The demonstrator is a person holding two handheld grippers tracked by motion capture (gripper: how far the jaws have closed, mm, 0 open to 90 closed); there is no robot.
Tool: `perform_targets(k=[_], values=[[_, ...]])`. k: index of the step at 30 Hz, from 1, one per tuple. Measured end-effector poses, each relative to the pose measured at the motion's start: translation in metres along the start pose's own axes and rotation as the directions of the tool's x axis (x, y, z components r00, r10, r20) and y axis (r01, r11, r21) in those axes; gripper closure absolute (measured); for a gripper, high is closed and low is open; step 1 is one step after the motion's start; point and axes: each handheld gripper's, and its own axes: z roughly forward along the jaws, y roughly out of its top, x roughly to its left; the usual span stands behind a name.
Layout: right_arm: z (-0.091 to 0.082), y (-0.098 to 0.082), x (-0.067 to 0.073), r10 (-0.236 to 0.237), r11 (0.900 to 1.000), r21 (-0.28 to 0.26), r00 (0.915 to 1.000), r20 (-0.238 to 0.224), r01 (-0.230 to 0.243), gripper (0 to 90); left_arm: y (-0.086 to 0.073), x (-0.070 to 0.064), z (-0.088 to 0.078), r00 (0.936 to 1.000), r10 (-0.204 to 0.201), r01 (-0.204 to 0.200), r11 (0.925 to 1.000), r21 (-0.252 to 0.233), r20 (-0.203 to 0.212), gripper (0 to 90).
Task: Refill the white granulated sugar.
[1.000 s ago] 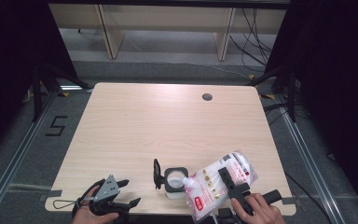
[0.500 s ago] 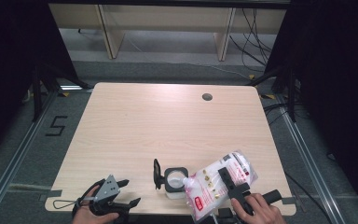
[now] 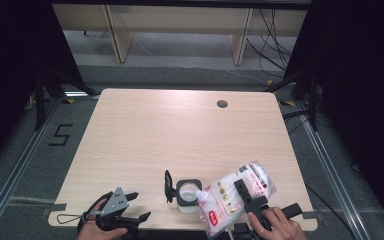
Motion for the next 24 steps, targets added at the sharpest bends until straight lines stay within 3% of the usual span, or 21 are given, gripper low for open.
perform_targets(k=[14, 20, 22, 24], values=[[-0.0003, 0.0008, -0.0005, -0.003, 1.0, 0.001, 1.0, 0.003, 0.003, 52.5, 0.0, 0.0, 0.0, 1.0, -0.001, 0.001, 1.0, -0.001, 0.0, 24.5], [0.0003, 0.0, -0.0027, -0.045, 0.999, -0.011, 0.9989, 0.01, 0.045, 52.5, 0.0, 0.0, 0.0, 1.0, 0.0, 0.0, 1.0, -0.001, 0.0, 24.4], [0.0004, 0.0001, -0.0024, -0.04, 0.999, -0.011, 0.9992, 0.01, 0.04, 52.5, 0.0, 0.0, 0.0, 1.0, -0.001, 0.001, 1.0, -0.001, 0.0, 24.4], [-0.0008, 0.0008, -0.0008, -0.006, 1.0, 0.006, 1.0, 0.002, 0.006, 52.5, 0.0, 0.0001, 0.0, 1.0, 0.0, 0.0, 1.0, 0.0, 0.0, 24.4]])
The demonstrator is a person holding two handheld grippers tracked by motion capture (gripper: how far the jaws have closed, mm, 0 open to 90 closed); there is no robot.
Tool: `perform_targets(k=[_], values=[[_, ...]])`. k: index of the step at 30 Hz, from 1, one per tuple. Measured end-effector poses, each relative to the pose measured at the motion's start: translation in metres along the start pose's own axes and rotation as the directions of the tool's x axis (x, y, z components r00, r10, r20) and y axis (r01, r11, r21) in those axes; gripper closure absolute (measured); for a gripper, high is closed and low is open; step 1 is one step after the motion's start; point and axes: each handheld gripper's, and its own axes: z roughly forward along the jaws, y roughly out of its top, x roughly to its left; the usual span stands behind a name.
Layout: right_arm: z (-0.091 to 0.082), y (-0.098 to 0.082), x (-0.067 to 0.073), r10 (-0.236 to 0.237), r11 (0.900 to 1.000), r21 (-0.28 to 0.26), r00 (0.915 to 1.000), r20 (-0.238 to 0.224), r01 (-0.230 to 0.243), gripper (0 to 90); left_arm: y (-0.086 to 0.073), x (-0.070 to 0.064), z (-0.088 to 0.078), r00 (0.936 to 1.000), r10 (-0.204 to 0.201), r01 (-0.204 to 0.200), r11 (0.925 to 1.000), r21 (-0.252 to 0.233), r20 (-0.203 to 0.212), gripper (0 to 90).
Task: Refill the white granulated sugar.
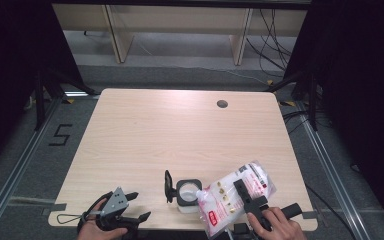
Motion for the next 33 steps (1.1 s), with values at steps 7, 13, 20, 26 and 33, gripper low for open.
perform_targets(k=[7, 13, 20, 26, 33], values=[[-0.0001, 0.0001, -0.0005, -0.004, 1.0, -0.003, 1.0, 0.001, 0.004, 52.6, 0.0, -0.0001, 0.0001, 1.0, -0.002, 0.002, 1.0, -0.002, 0.0, 24.4], [-0.0008, 0.0004, -0.001, -0.007, 1.0, 0.0, 1.0, 0.0, 0.007, 52.7, 0.0, 0.0, 0.0001, 1.0, -0.002, 0.002, 1.0, -0.002, 0.0, 24.4], [-0.0016, 0.0012, -0.0007, -0.001, 1.0, -0.003, 1.0, 0.004, 0.001, 52.7, 0.0, 0.0001, 0.0001, 1.0, -0.004, 0.004, 1.0, -0.002, 0.0, 24.5], [-0.0028, 0.003, -0.0017, -0.004, 1.0, 0.001, 0.9999, 0.009, 0.004, 52.8, 0.0, 0.0, 0.0, 1.0, -0.005, 0.005, 1.0, -0.003, -0.001, 24.4], [-0.0023, 0.0027, -0.0068, -0.066, 0.998, -0.02, 0.9975, 0.027, 0.066, 52.8, 0.0, 0.0001, 0.0, 1.0, -0.003, 0.003, 1.0, -0.002, -0.001, 24.5]])
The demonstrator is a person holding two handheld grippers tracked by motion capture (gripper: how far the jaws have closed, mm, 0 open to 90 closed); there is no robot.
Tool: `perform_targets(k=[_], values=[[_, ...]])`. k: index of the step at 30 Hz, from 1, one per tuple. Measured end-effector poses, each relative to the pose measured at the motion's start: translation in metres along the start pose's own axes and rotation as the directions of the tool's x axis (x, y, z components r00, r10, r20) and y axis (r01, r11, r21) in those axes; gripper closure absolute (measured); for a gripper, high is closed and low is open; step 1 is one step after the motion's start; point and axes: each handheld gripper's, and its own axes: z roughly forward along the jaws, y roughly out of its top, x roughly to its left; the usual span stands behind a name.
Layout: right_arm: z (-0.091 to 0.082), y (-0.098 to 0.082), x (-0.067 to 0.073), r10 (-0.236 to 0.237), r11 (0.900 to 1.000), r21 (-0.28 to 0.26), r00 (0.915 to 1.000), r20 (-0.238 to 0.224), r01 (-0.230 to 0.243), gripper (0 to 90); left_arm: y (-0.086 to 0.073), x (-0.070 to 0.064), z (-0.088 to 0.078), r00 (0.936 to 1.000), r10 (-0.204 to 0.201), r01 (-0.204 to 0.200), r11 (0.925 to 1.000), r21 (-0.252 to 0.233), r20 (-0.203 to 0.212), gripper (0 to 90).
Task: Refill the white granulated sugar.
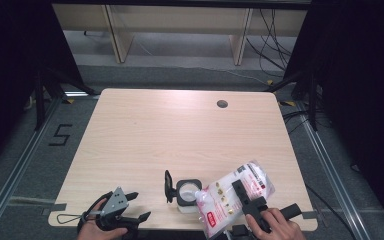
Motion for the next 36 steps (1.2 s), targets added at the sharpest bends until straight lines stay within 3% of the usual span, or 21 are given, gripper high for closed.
perform_targets(k=[3, 5, 10, 11, 14, 19, 20, 21, 24, 30, 36], values=[[0.0003, 0.0005, 0.0008, -0.003, 1.0, 0.0, 1.0, -0.001, 0.003, 52.9, 0.0, -0.0001, -0.0001, 1.0, -0.001, 0.001, 1.0, -0.001, 0.0, 24.4], [-0.0006, 0.0015, 0.0036, 0.036, 0.999, 0.019, 0.9993, -0.012, -0.036, 52.9, 0.0, -0.0001, -0.0001, 1.0, -0.001, 0.001, 1.0, -0.001, 0.0, 24.4], [-0.0018, 0.0019, 0.0026, 0.041, 0.999, 0.025, 0.9991, -0.009, -0.04, 52.9, 0.0, 0.0, 0.0, 1.0, 0.0, 0.0, 1.0, 0.0, 0.0, 24.4], [-0.0009, 0.001, 0.0012, 0.009, 1.0, 0.011, 1.0, -0.002, -0.009, 52.9, 0.0, -0.0001, 0.0, 1.0, 0.0, 0.0, 1.0, 0.0, 0.0, 24.5], [-0.0011, 0.0029, 0.0037, 0.037, 0.999, 0.025, 0.9993, -0.007, -0.037, 52.9, 0.0, -0.0003, -0.0001, 1.0, -0.003, 0.003, 1.0, -0.002, -0.001, 24.4], [-0.0016, 0.002, 0.0016, 0.014, 1.0, 0.021, 0.9999, -0.003, -0.014, 53.0, 0.0, 0.0, 0.0, 1.0, -0.001, 0.001, 1.0, 0.0, 0.0, 24.4], [-0.002, 0.0024, 0.0021, 0.029, 0.999, 0.024, 0.9996, -0.002, -0.029, 52.9, 0.0, 0.0, 0.0, 1.0, 0.0, 0.0, 1.0, 0.0, 0.0, 24.4], [-0.0011, 0.0015, 0.0005, 0.0, 1.0, 0.008, 1.0, 0.0, 0.0, 53.0, 0.0, -0.0001, 0.0, 1.0, 0.001, -0.001, 1.0, 0.0, 0.0, 24.4], [-0.0014, 0.0032, 0.0028, 0.029, 0.999, 0.022, 0.9996, -0.007, -0.029, 53.0, 0.0001, 0.0, -0.0001, 1.0, 0.0, 0.0, 1.0, -0.001, 0.0, 24.4], [-0.0019, 0.0033, -0.0002, -0.003, 1.0, 0.011, 1.0, 0.002, 0.003, 53.0, 0.0, -0.0001, 0.0001, 1.0, 0.0, 0.0, 1.0, 0.0, 0.0, 24.4], [-0.0024, 0.004, 0.0009, 0.01, 1.0, 0.02, 0.9999, -0.003, -0.01, 53.0, 0.0, -0.0001, 0.0, 1.0, -0.001, 0.001, 1.0, 0.0, 0.0, 24.4]])
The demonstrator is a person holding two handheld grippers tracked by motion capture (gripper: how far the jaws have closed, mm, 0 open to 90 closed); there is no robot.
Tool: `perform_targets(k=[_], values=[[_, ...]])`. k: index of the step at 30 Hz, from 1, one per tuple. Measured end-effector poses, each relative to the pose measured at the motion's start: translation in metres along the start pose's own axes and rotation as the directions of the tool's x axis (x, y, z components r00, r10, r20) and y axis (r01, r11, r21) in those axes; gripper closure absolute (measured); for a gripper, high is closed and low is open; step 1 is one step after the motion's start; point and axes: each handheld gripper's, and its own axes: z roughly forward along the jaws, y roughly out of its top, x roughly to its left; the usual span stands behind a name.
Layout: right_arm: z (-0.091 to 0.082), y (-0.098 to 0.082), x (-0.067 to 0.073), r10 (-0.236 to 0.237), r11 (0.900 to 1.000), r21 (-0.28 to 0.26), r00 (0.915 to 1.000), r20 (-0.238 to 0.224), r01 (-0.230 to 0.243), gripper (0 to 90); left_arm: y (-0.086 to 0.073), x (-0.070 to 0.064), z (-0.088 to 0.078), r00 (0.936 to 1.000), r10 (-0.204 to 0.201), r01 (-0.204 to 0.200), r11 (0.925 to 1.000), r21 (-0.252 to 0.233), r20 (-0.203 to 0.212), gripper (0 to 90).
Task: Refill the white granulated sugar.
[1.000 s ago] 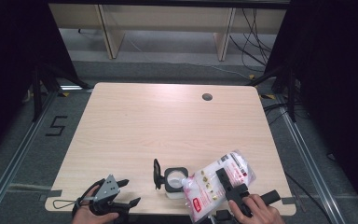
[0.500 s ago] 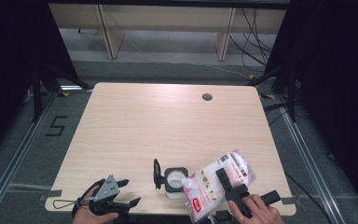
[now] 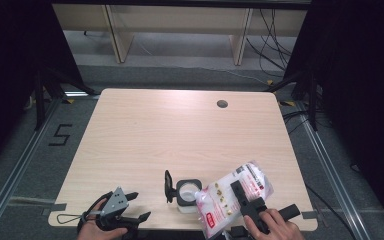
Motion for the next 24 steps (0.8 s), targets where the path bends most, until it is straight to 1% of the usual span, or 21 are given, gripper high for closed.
perform_targets(k=[3, 4, 5, 6, 7, 8, 10, 11, 12, 13, 16, 17, 19, 20, 21, 23, 24], values=[[-0.0004, -0.0005, -0.0006, 0.001, 1.0, 0.001, 1.0, 0.003, -0.001, 53.0, 0.0, 0.0, 0.0001, 1.0, 0.001, -0.001, 1.0, 0.0, 0.0, 24.4], [-0.0006, -0.0003, -0.0003, 0.009, 1.0, 0.003, 1.0, 0.002, -0.009, 53.0, 0.0, 0.0, 0.0001, 1.0, 0.001, -0.001, 1.0, 0.0, 0.0, 24.4], [0.0004, -0.0014, -0.0028, -0.027, 1.0, -0.01, 0.9996, 0.004, 0.027, 53.0, 0.0001, 0.0001, 0.0, 1.0, 0.002, -0.002, 1.0, 0.001, 0.0, 24.4], [0.0009, -0.0014, -0.0031, -0.03, 0.999, -0.017, 0.9995, 0.005, 0.03, 53.0, 0.0, 0.0, 0.0, 1.0, 0.002, -0.002, 1.0, 0.001, 0.0, 24.4], [0.0008, -0.0015, -0.0028, -0.026, 1.0, -0.014, 0.9997, 0.0, 0.026, 53.0, 0.0, 0.0, 0.0, 1.0, 0.0, 0.0, 1.0, 0.0, 0.0, 24.4], [0.0005, -0.0009, 0.0, 0.017, 1.0, -0.009, 0.9998, -0.008, -0.018, 53.0, 0.0, 0.0, 0.0, 1.0, 0.0, 0.0, 1.0, 0.0, 0.0, 24.4], [0.0009, -0.002, 0.0014, 0.038, 0.999, -0.01, 0.9991, -0.019, -0.039, 53.0, 0.0, -0.0001, -0.0001, 1.0, -0.001, 0.001, 1.0, -0.002, 0.0, 24.5], [0.0015, -0.0028, 0.0017, 0.025, 1.0, -0.012, 0.9995, -0.017, -0.025, 53.0, -0.0003, 0.0, 0.0005, 1.0, -0.003, 0.003, 1.0, -0.009, 0.002, 24.5], [0.003, -0.0037, -0.0001, -0.006, 1.0, -0.029, 0.9999, -0.008, 0.006, 53.1, -0.0002, 0.0004, 0.0004, 1.0, 0.0, 0.0, 1.0, -0.007, 0.002, 24.4], [0.0023, -0.0039, 0.0005, 0.006, 1.0, -0.019, 0.9999, -0.013, -0.007, 53.1, -0.0002, 0.0003, 0.0005, 1.0, -0.002, 0.002, 1.0, -0.007, 0.003, 24.4], [0.0018, -0.0046, 0.0001, 0.004, 1.0, -0.018, 0.9999, -0.009, -0.004, 53.1, -0.0002, 0.0002, 0.0004, 1.0, -0.002, 0.002, 1.0, -0.006, 0.003, 24.4], [0.0009, -0.004, 0.0005, 0.024, 1.0, -0.009, 0.9996, -0.015, -0.025, 53.0, -0.0002, 0.0002, 0.0004, 1.0, -0.002, 0.002, 1.0, -0.007, 0.002, 24.4], [0.0004, -0.0041, 0.0008, 0.032, 0.999, -0.007, 0.9994, -0.016, -0.032, 53.1, -0.0003, 0.0001, 0.0005, 1.0, -0.003, 0.003, 1.0, -0.007, 0.002, 24.4], [0.0005, -0.0039, 0.0007, 0.03, 1.0, -0.008, 0.9994, -0.014, -0.03, 53.1, -0.0003, 0.0002, 0.0005, 1.0, -0.002, 0.002, 1.0, -0.006, 0.003, 24.5], [0.0013, -0.0037, -0.0006, 0.012, 1.0, -0.019, 0.9999, -0.01, -0.012, 53.1, -0.0002, 0.0002, 0.0004, 1.0, -0.001, 0.001, 1.0, -0.006, 0.003, 24.4], [0.0015, -0.0033, -0.0002, 0.011, 1.0, -0.019, 0.9998, -0.014, -0.012, 53.1, -0.0002, 0.0001, 0.0004, 1.0, -0.002, 0.002, 1.0, -0.006, 0.003, 24.4], [0.0012, -0.0028, 0.0006, 0.026, 1.0, -0.014, 0.9995, -0.016, -0.026, 53.1, -0.0003, 0.0003, 0.0004, 1.0, -0.001, 0.001, 1.0, -0.006, 0.003, 24.4]])
